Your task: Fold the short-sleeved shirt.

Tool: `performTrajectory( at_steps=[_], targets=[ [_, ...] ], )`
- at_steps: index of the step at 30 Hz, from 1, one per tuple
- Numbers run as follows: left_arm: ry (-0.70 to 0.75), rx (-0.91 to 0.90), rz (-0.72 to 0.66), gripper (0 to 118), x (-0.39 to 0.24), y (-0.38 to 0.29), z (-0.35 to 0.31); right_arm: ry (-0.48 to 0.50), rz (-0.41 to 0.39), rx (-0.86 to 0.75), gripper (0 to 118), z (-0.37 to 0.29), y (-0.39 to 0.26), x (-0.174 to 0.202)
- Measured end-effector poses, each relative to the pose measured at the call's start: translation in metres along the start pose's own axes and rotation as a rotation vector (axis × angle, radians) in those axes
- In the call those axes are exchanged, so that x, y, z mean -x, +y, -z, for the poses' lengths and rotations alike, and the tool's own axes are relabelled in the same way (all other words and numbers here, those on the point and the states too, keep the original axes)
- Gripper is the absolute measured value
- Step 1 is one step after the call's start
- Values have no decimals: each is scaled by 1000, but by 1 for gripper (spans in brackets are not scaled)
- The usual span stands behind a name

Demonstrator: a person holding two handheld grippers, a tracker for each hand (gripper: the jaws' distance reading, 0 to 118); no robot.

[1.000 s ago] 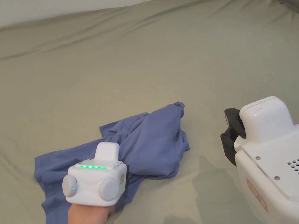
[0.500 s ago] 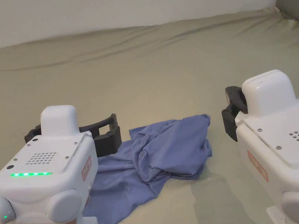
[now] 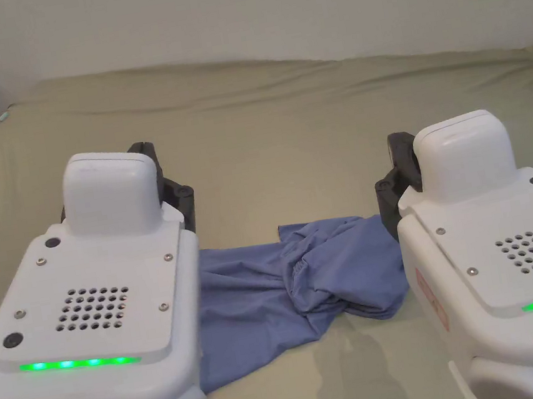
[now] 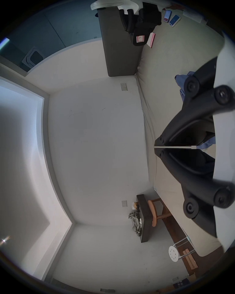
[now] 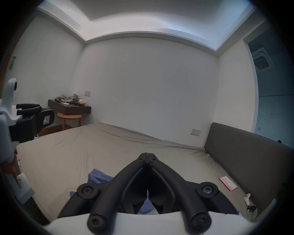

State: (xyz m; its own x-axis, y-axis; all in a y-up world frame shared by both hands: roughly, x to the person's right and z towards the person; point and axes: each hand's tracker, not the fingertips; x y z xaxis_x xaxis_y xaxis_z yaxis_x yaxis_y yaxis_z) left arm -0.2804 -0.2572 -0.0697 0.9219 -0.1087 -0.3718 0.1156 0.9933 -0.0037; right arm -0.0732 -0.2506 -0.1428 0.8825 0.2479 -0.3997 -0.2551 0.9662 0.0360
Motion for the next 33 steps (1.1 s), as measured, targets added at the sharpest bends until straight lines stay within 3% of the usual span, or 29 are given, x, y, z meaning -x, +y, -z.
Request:
performTrajectory(
  at_steps=[17,24,25,26,28,29,33],
  targets=[
    [28,53,10,1,6,-31,12,29,-11,40,0,17,-20,8],
    [-47,461,-58,3,9,-111,62,42,-24,102,0,37,-46,0],
    [-46,521,-81,10,10,-128,68,43,-25,114,0,40,-51,-2],
    [-48,584,-88,33,11,-144,76,42,-26,124,0,43,-55,-4],
    [-44,753,-85,92,10,-181,93,40,-25,151,0,50,-64,-9],
    [-53,825,-79,109,9,-198,99,39,-24,163,0,53,-68,-12],
    [-17,906,-44,110,3,-252,113,26,-22,217,0,64,-86,-24]
  ],
)
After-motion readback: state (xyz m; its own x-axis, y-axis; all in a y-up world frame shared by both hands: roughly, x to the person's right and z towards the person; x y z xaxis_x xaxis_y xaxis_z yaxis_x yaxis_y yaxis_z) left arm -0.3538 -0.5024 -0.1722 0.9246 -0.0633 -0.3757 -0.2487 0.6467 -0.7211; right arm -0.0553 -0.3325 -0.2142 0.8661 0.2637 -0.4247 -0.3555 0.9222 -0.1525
